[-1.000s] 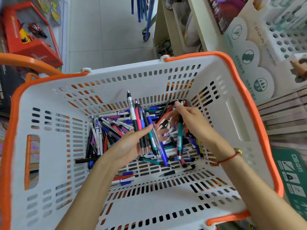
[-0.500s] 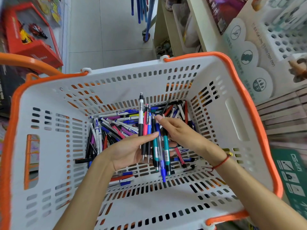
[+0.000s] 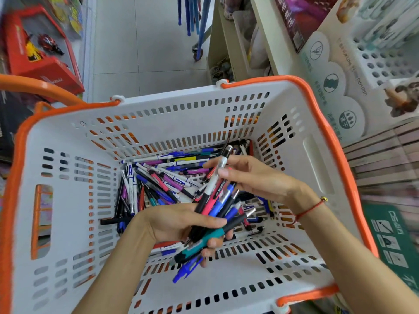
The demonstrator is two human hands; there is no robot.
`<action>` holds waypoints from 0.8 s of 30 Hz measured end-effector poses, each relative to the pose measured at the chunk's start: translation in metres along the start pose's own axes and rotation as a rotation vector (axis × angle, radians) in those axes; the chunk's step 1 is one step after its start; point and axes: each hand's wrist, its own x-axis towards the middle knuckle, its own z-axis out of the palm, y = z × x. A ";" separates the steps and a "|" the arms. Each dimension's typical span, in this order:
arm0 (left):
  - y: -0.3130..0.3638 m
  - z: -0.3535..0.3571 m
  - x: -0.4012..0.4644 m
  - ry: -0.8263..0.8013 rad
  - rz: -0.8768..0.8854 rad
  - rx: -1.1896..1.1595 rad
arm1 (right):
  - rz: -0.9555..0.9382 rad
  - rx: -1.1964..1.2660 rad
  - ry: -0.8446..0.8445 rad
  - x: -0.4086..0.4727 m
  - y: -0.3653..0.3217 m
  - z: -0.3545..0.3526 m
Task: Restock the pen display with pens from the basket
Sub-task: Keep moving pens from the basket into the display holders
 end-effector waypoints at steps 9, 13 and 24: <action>-0.001 -0.002 0.000 -0.097 -0.055 0.060 | -0.131 -0.271 -0.029 -0.004 -0.002 0.016; -0.002 -0.002 0.000 -0.120 -0.079 0.069 | -0.107 -0.304 -0.057 -0.002 0.000 0.014; -0.005 -0.007 0.002 -0.073 0.014 0.149 | -0.058 -0.277 0.014 -0.003 0.000 0.012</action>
